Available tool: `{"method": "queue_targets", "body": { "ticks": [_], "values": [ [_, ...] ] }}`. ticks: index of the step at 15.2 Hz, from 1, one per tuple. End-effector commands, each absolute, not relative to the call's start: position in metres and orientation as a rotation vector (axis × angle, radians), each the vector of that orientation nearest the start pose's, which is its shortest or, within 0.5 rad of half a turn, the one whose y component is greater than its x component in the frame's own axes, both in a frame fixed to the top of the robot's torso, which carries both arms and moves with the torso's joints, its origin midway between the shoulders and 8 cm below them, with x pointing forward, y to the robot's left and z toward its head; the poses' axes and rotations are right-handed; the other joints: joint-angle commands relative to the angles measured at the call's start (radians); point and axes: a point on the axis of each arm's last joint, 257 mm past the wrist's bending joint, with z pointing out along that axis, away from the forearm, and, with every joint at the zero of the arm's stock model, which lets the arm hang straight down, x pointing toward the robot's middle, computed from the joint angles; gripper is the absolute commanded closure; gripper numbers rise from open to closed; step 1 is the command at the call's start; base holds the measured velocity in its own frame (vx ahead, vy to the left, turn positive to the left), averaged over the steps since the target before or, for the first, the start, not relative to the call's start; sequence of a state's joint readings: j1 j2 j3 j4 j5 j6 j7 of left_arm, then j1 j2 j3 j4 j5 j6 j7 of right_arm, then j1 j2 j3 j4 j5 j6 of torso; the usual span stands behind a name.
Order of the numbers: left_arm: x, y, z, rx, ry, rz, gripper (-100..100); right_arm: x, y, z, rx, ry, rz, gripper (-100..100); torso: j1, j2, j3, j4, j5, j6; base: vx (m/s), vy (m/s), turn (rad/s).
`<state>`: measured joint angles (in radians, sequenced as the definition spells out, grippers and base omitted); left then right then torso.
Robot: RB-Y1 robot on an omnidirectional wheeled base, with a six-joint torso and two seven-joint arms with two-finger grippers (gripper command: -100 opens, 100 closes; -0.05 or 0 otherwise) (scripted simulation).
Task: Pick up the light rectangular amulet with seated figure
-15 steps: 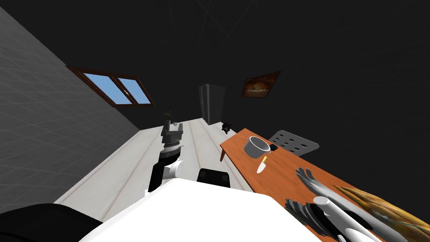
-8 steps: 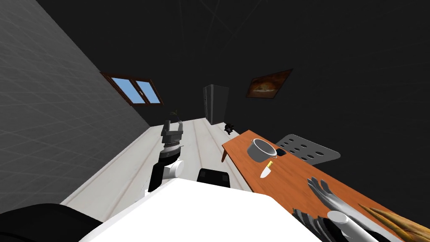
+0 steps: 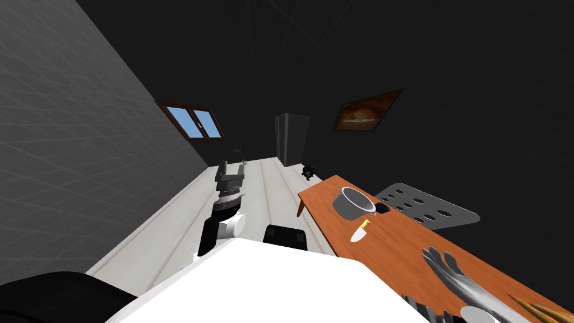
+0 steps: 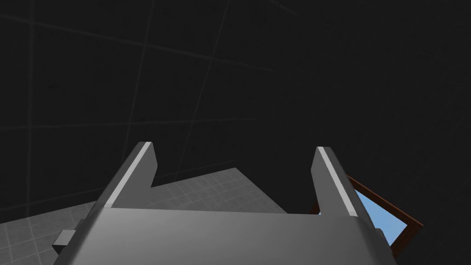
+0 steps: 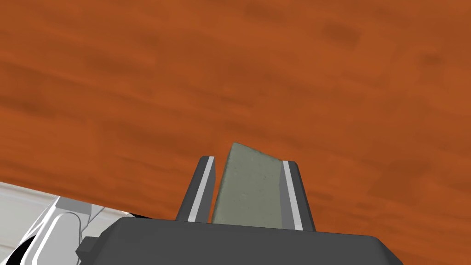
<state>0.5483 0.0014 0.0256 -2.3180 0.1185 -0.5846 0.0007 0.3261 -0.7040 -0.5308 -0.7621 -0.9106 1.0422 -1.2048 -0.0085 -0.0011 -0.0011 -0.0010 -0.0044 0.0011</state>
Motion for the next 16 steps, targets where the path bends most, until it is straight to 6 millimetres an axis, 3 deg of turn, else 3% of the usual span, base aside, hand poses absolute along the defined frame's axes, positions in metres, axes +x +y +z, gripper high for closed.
{"method": "queue_targets", "body": {
  "ticks": [1, 11, 12, 14, 16],
  "values": [
    [0.313, 0.303, 0.042, -0.66, 0.481, -1.347, 0, 0.008, -0.617, -0.51, -2.918, 1.206, -0.032, 100, 0.0, 0.0, 0.0, 0.0, 0.0, 0.0, -0.023, -0.013, 0.299],
    [0.313, 0.303, 0.042, -0.66, 0.481, -1.347, 0, -0.033, -0.606, -0.493, -2.882, 1.288, -0.027, 100, -0.001, 0.001, 0.001, 0.0, 0.0, 0.002, -0.014, -0.012, 0.131],
    [0.313, 0.303, 0.042, -0.66, 0.481, -1.347, 0, -0.038, -0.595, -0.493, -2.817, 1.358, -0.032, 100, -0.001, 0.001, 0.0, 0.0, 0.0, 0.003, -0.02, -0.006, 0.239],
    [0.313, 0.303, 0.042, -0.66, 0.481, -1.347, 0, -0.056, -0.595, -0.487, -2.841, 1.352, -0.005, 100, 0.0, 0.001, 0.001, 0.001, 0.0, 0.002, -0.022, -0.012, 0.189],
    [0.313, 0.303, 0.042, -0.66, 0.481, -1.347, 0, -0.051, -0.597, -0.488, -2.845, 1.341, -0.017, 100, -0.001, 0.001, 0.001, 0.0, 0.0, 0.004, -0.005, -0.009, -0.025]
  ]
}}
